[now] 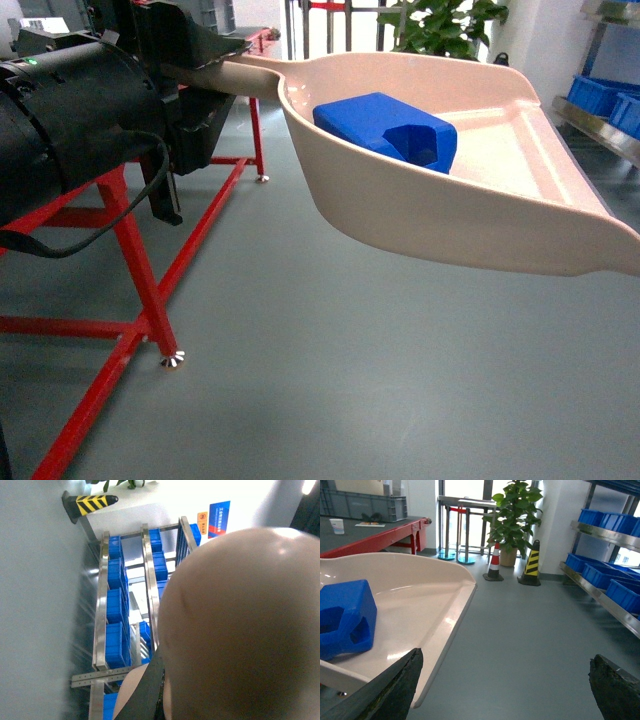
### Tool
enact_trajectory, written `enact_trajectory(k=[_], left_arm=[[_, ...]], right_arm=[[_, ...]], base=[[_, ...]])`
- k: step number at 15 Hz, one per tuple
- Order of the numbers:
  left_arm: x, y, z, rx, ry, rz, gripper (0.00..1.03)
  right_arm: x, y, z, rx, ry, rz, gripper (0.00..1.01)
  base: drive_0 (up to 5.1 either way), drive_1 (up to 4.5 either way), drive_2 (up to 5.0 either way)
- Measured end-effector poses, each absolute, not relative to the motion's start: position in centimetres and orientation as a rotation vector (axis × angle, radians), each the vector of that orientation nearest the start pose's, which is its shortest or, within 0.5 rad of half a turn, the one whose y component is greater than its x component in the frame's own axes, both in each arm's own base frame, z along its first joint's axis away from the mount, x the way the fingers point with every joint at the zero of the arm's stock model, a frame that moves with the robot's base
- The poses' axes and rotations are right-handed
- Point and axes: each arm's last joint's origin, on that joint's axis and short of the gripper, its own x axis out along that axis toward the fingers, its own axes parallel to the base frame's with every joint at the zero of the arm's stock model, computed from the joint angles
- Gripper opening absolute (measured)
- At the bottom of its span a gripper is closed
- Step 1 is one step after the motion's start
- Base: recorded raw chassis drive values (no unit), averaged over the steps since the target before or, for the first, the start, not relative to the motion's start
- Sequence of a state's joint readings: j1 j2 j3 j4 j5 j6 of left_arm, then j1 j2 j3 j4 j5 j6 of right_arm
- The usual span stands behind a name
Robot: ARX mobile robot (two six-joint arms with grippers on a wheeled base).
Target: Place part in tray to right shelf
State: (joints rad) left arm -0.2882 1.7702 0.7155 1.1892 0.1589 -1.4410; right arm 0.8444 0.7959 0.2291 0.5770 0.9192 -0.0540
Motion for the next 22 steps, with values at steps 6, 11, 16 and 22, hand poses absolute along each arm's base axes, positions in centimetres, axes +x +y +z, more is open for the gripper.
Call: enact_trajectory(k=[6,11,16,22], left_arm=[[32.55,-10.14,19.1,-1.421,0.218,-0.46,0.16],[32.73,-9.77,18.93,-1.422,0.208,-0.436,0.16],[32.58,-10.26,18.97,-1.421,0.222,-0.462,0.16],[32.58,-10.24,18.98,-1.421,0.22,-0.462,0.16]], right_arm=[[12.33,10.4,21.1,-0.054,0.002,-0.076,0.98],[12.42,10.5,20.96,-0.063,0.01,-0.073,0.98],[12.33,10.41,21.18,-0.049,-0.002,-0.073,0.98],[12.33,10.41,21.19,-0.049,-0.002,-0.074,0.98]], base=[[0.0,4.23,-4.3],[0.1,4.34,-4.2],[-0.8,0.88,-2.5],[-1.5,-1.48,-1.5]])
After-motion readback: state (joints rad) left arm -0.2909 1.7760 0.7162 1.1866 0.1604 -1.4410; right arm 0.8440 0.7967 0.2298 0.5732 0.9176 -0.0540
